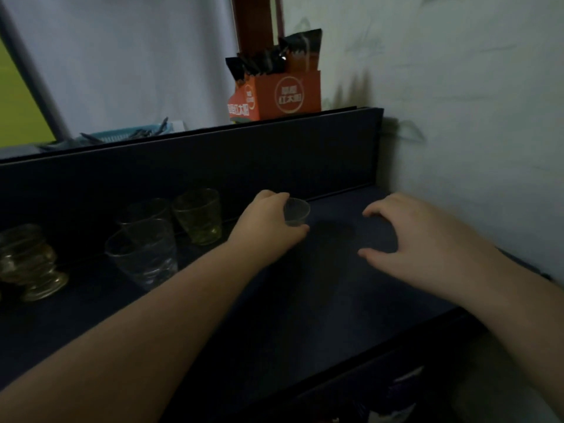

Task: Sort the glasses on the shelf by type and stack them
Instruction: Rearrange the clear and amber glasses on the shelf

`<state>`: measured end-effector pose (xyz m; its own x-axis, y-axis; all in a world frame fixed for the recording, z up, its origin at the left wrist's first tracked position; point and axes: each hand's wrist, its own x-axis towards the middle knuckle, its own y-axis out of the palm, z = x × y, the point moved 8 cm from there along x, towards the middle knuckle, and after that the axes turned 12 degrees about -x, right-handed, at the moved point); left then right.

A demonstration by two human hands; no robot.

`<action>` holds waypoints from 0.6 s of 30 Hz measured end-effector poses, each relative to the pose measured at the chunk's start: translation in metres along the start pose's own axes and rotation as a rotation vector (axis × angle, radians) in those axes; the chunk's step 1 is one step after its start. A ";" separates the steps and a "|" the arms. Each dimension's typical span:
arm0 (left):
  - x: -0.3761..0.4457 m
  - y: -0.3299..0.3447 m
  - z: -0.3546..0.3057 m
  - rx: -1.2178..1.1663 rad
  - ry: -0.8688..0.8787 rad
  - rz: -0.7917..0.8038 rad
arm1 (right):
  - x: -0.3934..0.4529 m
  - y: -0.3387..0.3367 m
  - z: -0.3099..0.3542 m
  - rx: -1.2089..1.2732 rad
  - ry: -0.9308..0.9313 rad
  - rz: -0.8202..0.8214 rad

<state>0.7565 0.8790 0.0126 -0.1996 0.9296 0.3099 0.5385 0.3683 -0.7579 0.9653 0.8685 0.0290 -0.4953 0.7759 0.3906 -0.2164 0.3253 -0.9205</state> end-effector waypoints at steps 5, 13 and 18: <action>0.047 0.032 0.000 0.006 -0.037 0.021 | -0.007 0.000 -0.021 0.031 0.042 -0.030; 0.076 0.051 0.003 0.006 -0.110 0.018 | -0.011 0.011 -0.038 0.024 0.050 0.015; 0.054 0.043 0.010 -0.048 -0.177 0.029 | -0.003 0.011 -0.028 0.062 0.040 -0.010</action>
<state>0.7610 0.9458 -0.0091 -0.3223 0.9296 0.1787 0.5841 0.3439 -0.7352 0.9883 0.8851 0.0173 -0.4592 0.7940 0.3982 -0.2735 0.3002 -0.9138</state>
